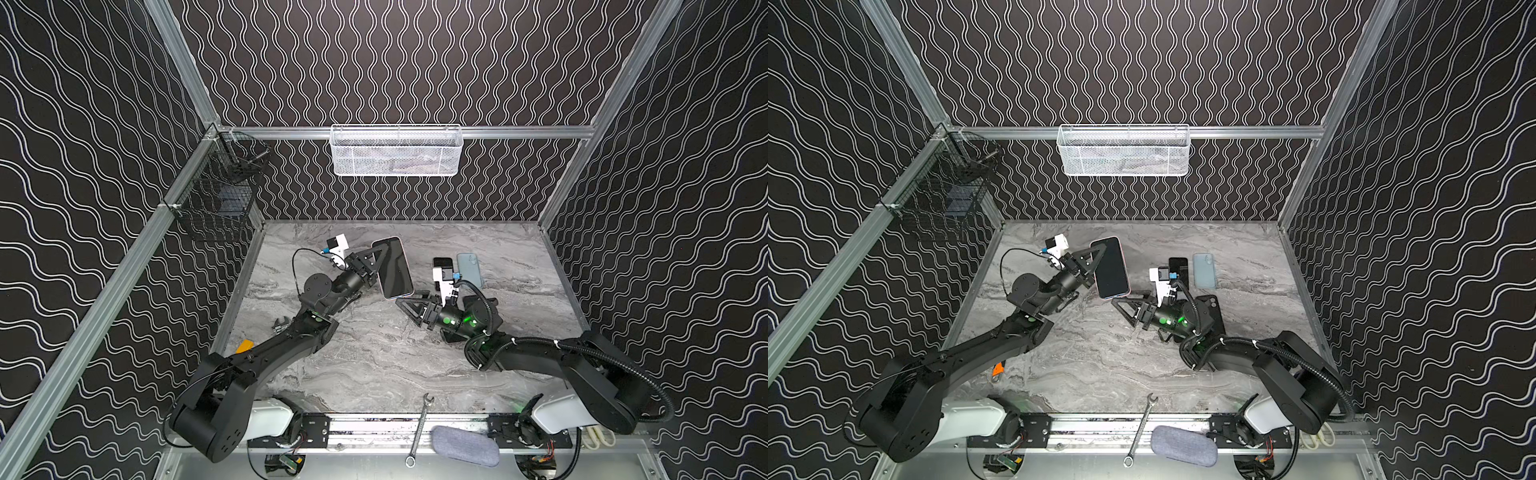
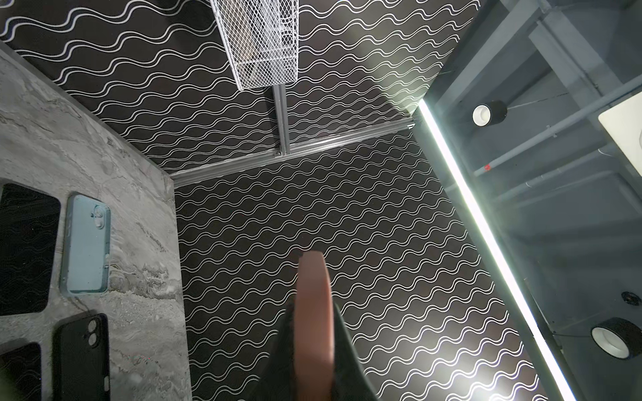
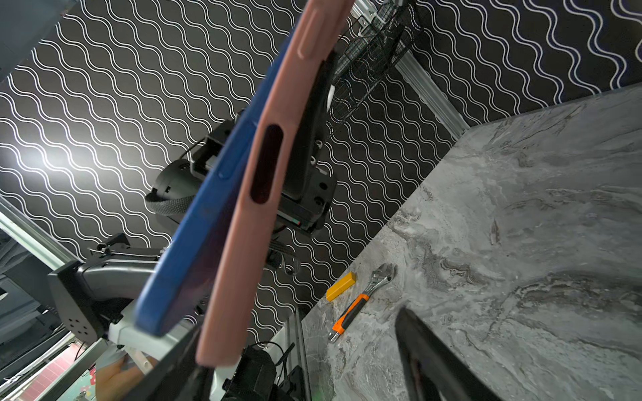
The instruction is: Take the phone out of the phone case
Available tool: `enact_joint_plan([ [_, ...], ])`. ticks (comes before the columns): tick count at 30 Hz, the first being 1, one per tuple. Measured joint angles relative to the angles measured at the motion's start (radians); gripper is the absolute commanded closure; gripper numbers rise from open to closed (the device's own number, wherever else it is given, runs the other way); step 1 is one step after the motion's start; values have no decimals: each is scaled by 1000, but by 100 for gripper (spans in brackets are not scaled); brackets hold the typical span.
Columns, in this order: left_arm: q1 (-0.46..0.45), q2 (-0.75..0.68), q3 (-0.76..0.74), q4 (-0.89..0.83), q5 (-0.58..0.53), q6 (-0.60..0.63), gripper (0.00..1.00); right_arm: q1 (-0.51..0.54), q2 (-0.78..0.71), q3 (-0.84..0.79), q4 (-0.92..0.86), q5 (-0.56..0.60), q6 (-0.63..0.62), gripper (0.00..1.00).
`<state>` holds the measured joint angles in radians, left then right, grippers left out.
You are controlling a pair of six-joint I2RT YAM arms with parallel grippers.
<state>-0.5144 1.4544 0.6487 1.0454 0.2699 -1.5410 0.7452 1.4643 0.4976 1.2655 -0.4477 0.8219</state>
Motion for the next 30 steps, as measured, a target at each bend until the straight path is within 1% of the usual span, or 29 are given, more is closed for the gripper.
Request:
enact_joint_plan([
  [4, -2, 0, 0, 0, 0, 0, 100, -4, -1, 0, 1, -3, -3, 22],
  [11, -11, 2, 0, 0, -3, 2, 100, -45, 13, 13, 50, -61, 53, 31],
  [18, -23, 13, 13, 38, 0, -3, 100, -57, -20, 50, 12, -99, 61, 37],
  [24, -28, 33, 28, 62, 1, 3, 100, -73, -53, 63, -38, -108, 91, 43],
  [27, -36, 42, 36, 58, 3, 5, 100, -87, -53, 64, -40, -109, 116, 46],
  [30, -41, 43, 39, 55, 8, 27, 100, -98, -36, 60, -1, -112, 153, 48],
])
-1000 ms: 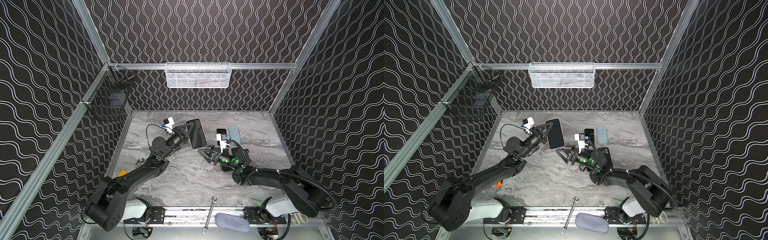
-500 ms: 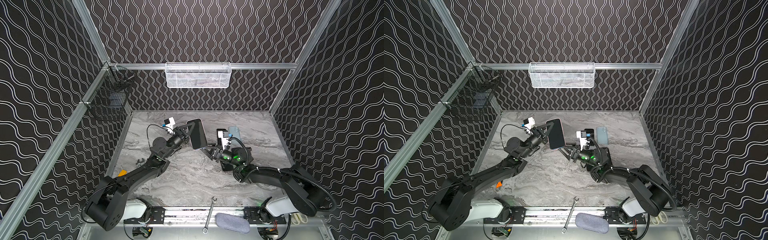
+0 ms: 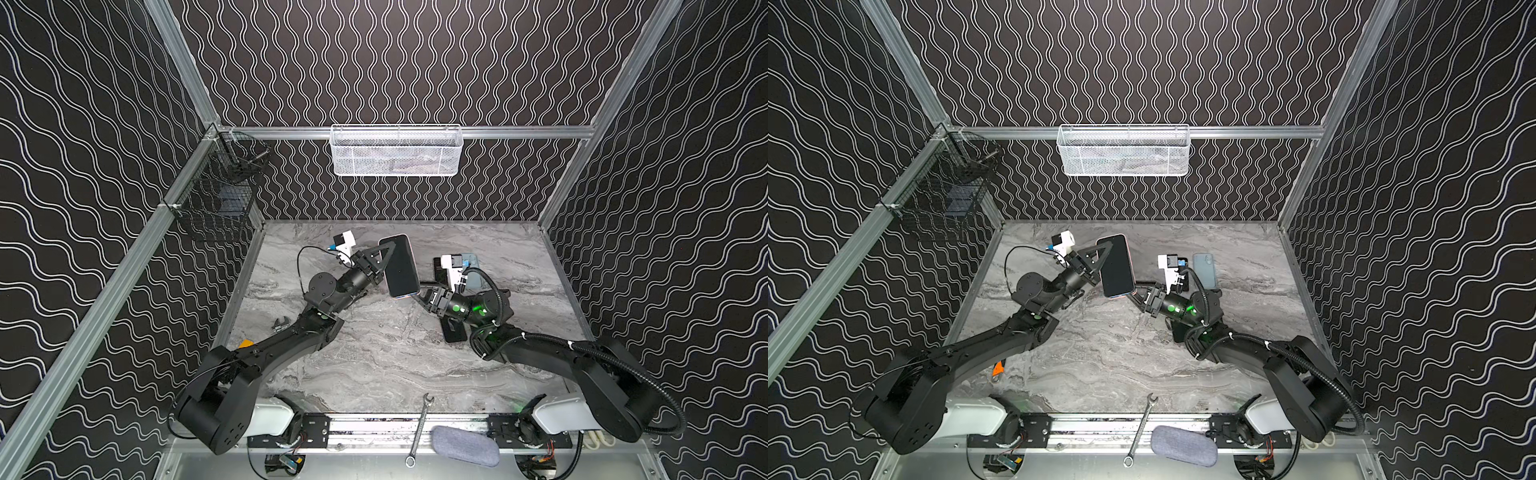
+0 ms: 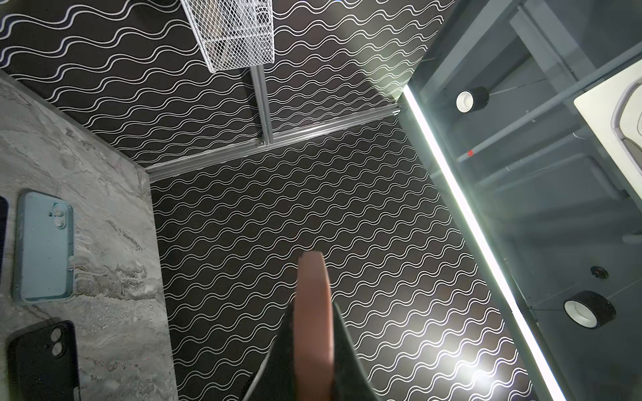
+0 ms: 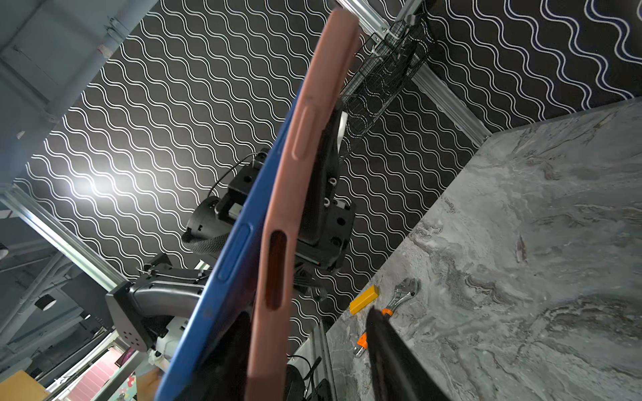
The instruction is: Take the phone out of the phone case
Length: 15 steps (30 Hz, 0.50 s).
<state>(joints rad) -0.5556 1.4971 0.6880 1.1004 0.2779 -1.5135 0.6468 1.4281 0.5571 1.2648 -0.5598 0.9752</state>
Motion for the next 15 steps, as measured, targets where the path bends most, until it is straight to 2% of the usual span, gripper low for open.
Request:
enact_joint_plan([
  [9, -8, -5, -10, -3, -5, 14, 100, -3, 16, -3, 42, -6, 51, 53],
  [15, -14, -9, -13, -7, -19, 37, 100, 2, 18, -5, 57, -5, 72, 61],
])
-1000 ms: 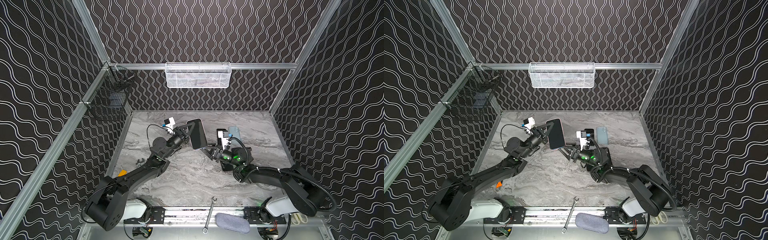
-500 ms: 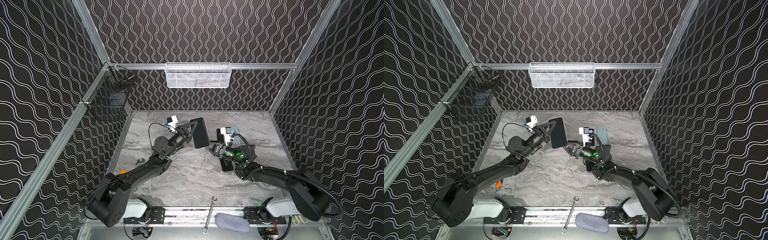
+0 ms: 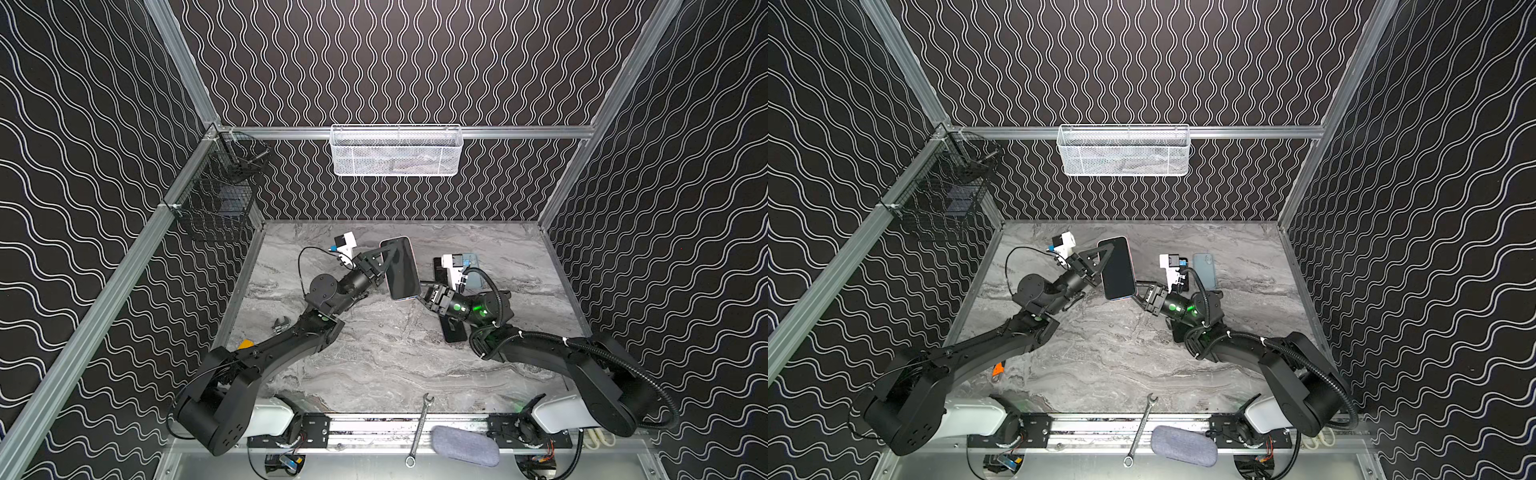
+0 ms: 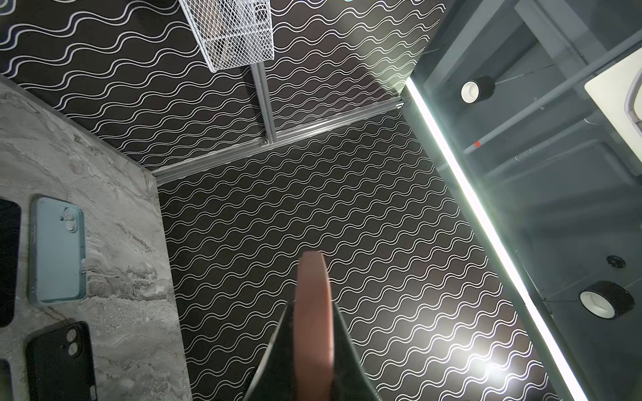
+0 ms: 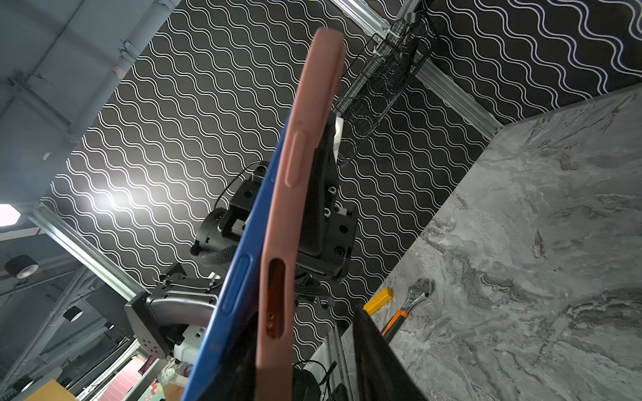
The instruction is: Take the phone out of the phone case
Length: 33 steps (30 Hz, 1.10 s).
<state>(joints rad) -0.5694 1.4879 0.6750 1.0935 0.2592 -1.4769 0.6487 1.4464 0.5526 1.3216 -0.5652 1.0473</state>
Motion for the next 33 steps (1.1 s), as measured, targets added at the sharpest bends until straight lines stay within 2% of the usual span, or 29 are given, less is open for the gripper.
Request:
enact_joint_plan([
  [11, -3, -3, -2, -7, -22, 43, 100, 35, 21, -1, 51, 27, 45, 77],
  [12, -4, -6, -5, -9, -24, 46, 93, 37, 22, -3, 57, 28, 49, 78],
  [17, -6, -11, -15, -14, -39, 68, 84, 39, 23, -21, 79, 41, 85, 82],
  [27, -6, -23, -23, -33, -54, 96, 54, 40, 31, -36, 165, 69, 142, 84],
  [33, -6, -31, -23, -39, -59, 99, 49, 40, 61, -36, 203, 82, 175, 85],
])
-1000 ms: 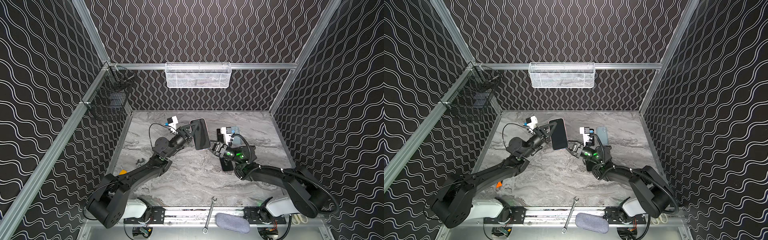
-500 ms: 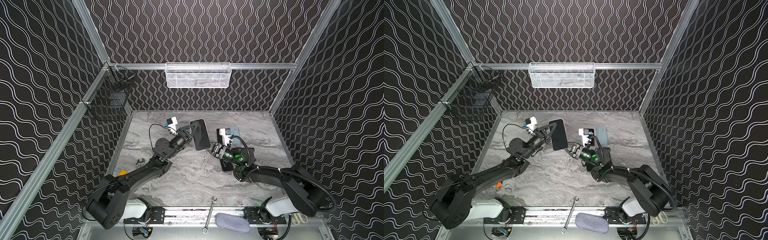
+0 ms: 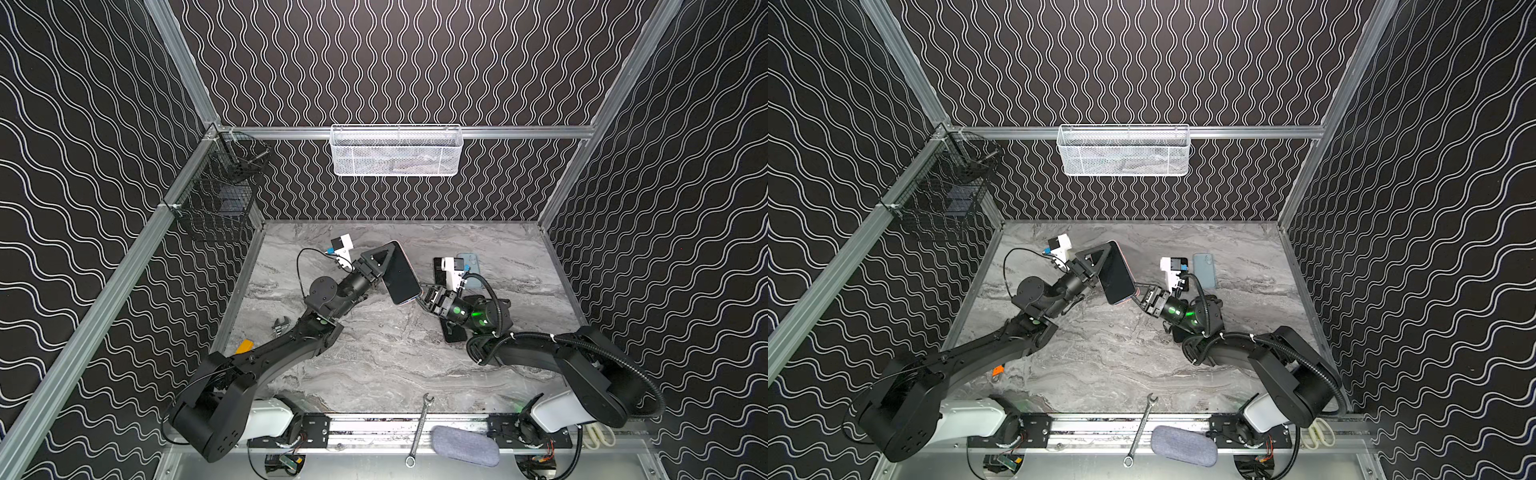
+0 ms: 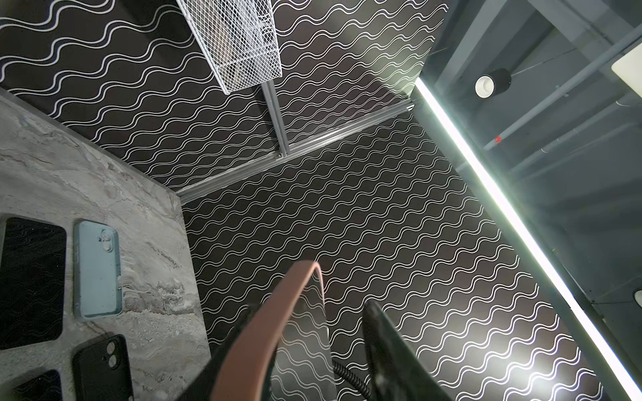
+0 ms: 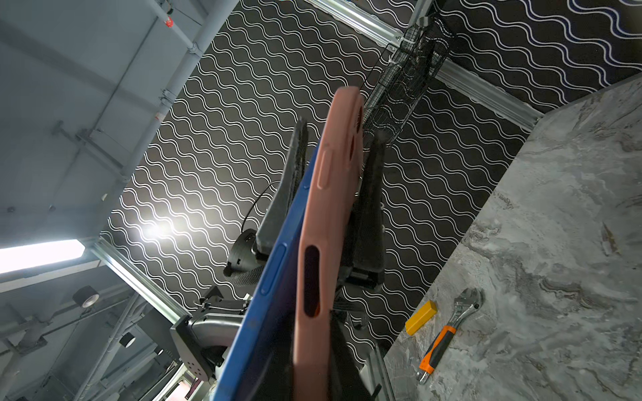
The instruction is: Take the phone out of the phone case
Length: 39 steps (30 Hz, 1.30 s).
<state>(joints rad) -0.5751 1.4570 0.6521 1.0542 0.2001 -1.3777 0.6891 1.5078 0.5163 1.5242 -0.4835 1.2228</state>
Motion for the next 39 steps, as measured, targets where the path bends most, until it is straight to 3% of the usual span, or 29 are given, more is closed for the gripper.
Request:
enact_joint_plan([
  [10, 0, 1, 0, -14, 0, 9, 44, 0, 24, -20, 13, 23, 34, 86],
  [16, 0, 2, -6, -18, 0, 19, 34, 0, 8, -37, 14, 51, 42, 88],
  [25, 0, -32, -23, -68, -1, 49, 27, -3, -20, -71, 14, 108, 42, 90],
  [33, 0, -98, -23, -156, -4, 79, 11, -11, -24, -89, 16, 145, 42, 90],
  [36, 0, -204, -22, -325, -21, 97, 2, -21, -19, -90, 21, 161, 41, 90],
  [39, -2, -301, 12, -504, -36, 109, 1, -33, -10, -90, 22, 179, 40, 90],
])
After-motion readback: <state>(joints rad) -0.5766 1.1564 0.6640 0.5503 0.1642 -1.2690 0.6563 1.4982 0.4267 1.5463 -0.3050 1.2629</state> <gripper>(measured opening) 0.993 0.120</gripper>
